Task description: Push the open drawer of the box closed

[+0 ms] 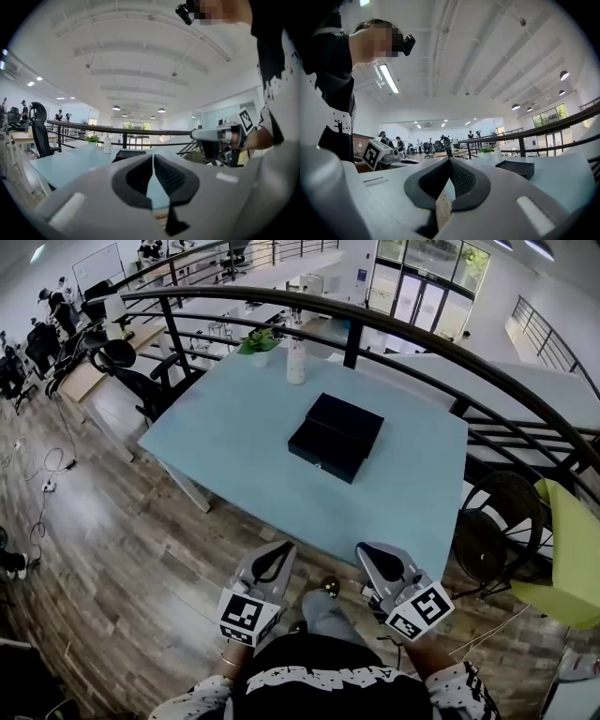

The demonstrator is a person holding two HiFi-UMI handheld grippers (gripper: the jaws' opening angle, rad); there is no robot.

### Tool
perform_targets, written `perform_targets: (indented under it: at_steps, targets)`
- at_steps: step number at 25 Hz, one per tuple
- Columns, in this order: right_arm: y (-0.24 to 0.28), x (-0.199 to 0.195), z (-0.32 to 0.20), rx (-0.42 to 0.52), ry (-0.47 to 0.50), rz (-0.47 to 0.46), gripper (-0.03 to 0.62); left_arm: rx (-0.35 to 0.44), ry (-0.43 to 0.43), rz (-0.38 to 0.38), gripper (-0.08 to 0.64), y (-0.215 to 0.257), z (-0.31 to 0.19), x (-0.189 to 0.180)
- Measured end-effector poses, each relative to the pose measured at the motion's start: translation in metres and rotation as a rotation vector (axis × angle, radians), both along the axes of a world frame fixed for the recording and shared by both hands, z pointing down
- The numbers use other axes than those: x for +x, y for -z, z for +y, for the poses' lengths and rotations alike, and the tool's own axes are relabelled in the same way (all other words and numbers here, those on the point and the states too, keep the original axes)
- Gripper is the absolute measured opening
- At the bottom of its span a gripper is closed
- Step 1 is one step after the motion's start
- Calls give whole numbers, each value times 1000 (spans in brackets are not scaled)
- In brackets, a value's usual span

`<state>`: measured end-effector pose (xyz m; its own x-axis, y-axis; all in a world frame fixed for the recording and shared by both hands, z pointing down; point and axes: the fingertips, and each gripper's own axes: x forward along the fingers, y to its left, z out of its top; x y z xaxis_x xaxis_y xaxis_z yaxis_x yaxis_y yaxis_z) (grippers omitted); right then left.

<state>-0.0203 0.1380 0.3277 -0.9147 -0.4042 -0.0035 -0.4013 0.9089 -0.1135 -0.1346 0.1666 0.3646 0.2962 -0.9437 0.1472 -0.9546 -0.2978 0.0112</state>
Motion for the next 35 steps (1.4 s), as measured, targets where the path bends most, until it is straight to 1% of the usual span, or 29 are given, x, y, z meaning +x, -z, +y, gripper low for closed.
perform_targets:
  at_steps: [4,8,12,16,18,21,25,29,33,35]
  targets:
    - [2,-20,-30,5,41,-23,5,-8,54,-33,0,3,-16,-22]
    - [1,-32,-65,-8,70,-41,5,-29,114,-52,0,4,-35,-38]
    - [-3,-35,-99,-11,78,-49,5,-56,125,-56,0,-3,-59,-37]
    - [-15,-29,-140,-15,68,-46,5,-63,126,-63,0,-12,-103,-36]
    - [-24,-23,-163,-25,48,-39,5,-76,116,-72,0,-18,-128,-36]
    - [-37,-5,-199,-52,-7,-47,5,-103,84,-85,0,-28,-164,-29]
    - [-50,19,-238,-71,-85,-58,5,-96,30,-102,0,-29,-204,-11]
    - [-67,39,-266,-101,-133,-49,5,-101,-11,-104,0,-35,-232,7]
    - [-80,48,-291,-112,-158,-56,5,-133,-29,-85,0,-48,-257,17]
    - [-85,54,-303,-119,-174,-57,5,-139,-38,-89,0,-52,-266,23]
